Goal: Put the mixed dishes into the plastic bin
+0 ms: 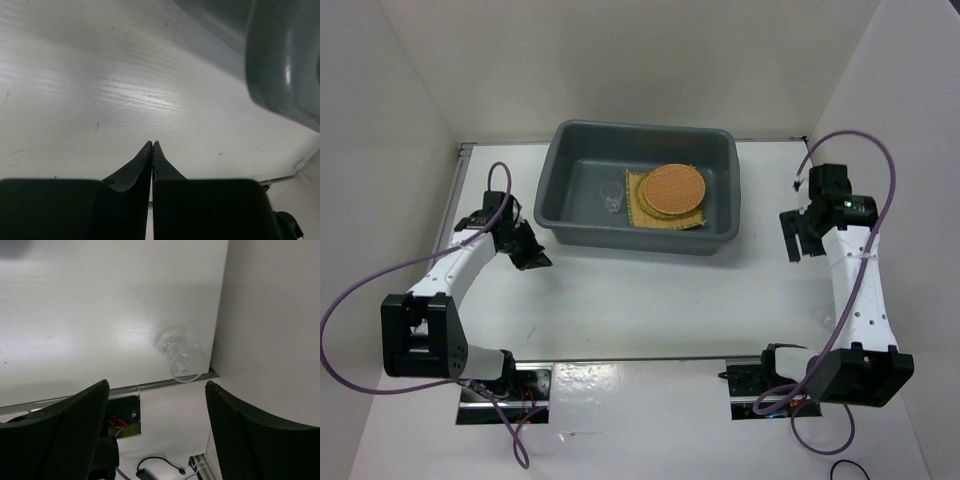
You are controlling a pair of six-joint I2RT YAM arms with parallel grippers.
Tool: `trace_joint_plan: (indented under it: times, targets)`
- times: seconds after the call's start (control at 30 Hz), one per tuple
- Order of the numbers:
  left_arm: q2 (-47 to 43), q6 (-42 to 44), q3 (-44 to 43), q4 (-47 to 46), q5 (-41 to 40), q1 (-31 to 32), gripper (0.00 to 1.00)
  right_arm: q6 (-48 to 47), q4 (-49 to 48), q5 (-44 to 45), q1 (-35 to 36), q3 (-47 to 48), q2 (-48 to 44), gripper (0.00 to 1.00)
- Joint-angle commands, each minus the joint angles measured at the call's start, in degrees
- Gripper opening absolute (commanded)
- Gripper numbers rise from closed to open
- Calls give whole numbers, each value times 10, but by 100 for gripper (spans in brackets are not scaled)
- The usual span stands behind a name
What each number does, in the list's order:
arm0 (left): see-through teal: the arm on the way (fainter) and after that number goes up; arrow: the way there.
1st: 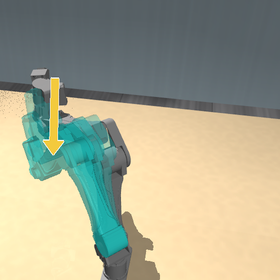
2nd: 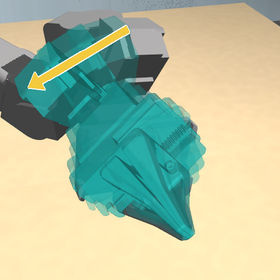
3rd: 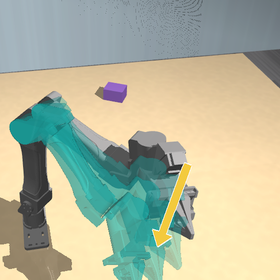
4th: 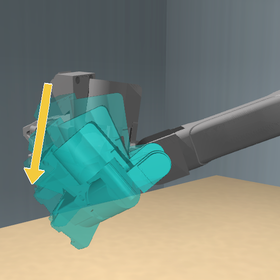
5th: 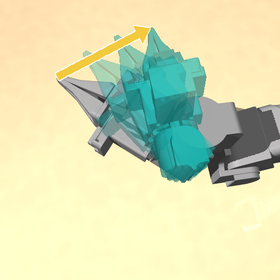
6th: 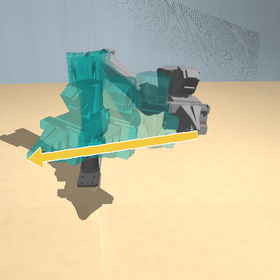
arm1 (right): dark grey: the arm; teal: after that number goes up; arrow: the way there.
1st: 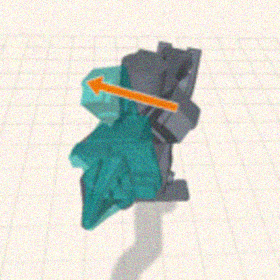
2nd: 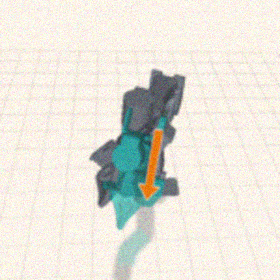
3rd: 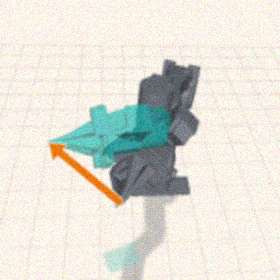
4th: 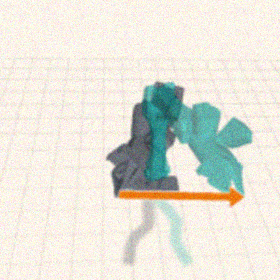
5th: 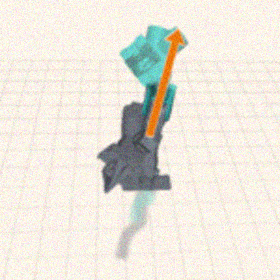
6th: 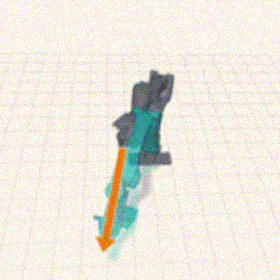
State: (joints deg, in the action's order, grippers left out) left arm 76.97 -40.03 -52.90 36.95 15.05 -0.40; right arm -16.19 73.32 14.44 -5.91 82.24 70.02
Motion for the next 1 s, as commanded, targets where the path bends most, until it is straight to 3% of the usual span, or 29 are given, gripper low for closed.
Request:
trace_joint_plan:
  times: [0.0,0.13,0.4,0.73,0.87,0.97]
  targets:
    - [30,27,-45,0,16,12,5,-8,-26,15,-15,-119,-13,82]
    - [49,49,-69,21,16,12,5,-37,-70,31,-66,-229,-46,81]
    - [81,67,-96,40,21,17,5,-118,-161,85,-184,-310,-45,81]
    - [81,61,-85,40,26,23,5,-156,-211,44,-195,-365,5,81]
    - [69,56,-72,40,26,23,5,-162,-216,38,-200,-365,25,75]
    - [56,56,-60,40,26,23,5,-167,-222,27,-200,-365,40,61]
